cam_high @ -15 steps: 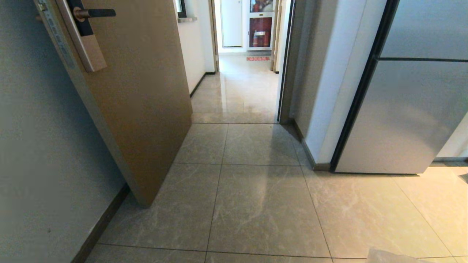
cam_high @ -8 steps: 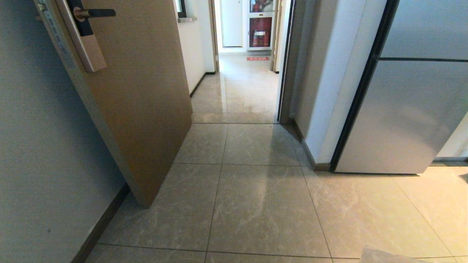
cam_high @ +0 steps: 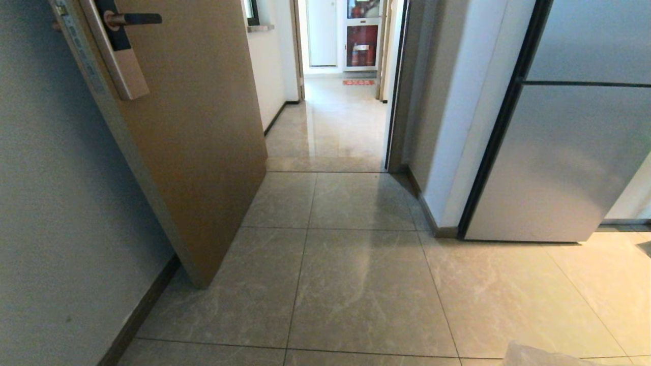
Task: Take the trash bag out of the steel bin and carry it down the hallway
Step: Put the trash bag at the door
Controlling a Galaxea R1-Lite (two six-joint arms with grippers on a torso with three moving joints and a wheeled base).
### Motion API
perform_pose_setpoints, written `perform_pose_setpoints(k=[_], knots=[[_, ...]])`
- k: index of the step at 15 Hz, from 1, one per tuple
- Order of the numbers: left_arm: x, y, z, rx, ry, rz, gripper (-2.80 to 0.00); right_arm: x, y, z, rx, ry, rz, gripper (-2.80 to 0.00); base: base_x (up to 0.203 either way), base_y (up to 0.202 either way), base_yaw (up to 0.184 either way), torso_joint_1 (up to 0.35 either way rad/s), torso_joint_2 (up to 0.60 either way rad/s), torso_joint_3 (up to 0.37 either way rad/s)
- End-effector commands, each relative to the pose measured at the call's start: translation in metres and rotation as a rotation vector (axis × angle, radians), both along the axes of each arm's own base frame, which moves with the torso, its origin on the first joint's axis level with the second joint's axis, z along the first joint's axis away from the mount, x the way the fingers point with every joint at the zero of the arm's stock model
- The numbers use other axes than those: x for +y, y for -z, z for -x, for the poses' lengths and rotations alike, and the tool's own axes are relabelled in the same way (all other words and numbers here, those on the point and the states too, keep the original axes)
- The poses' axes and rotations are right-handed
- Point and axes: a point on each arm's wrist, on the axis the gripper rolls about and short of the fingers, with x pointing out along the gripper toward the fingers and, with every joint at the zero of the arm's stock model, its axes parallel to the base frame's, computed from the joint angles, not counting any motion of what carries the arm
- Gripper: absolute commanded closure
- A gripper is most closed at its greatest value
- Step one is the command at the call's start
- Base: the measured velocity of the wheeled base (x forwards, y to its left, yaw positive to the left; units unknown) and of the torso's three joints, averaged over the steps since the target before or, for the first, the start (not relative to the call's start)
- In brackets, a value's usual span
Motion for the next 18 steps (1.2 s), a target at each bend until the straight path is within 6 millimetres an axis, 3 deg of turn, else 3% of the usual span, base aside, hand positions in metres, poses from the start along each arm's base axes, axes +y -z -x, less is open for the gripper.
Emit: perform_pose_setpoints(k=[1,7,18], knots=[[0.0000,0.0000,0.0000,0.000,0.000,0.000,0.00,0.0000,0.0001,-0.0001,0.001,0.000,0.001,0.00,0.000,0.000,0.000,0.000,0.00,0.000],[0.0000,0.0000,0.0000,0.000,0.000,0.000,0.00,0.0000,0.0001,0.0000,0.000,-0.001,0.001,0.00,0.001,0.138,0.000,0.003,0.00,0.002],[0.0000,0.0000,0.0000,0.000,0.000,-0.001,0.00,0.0000,0.0001,0.0000,0.000,-0.001,0.001,0.00,0.000,0.000,0.000,0.000,0.00,0.000]])
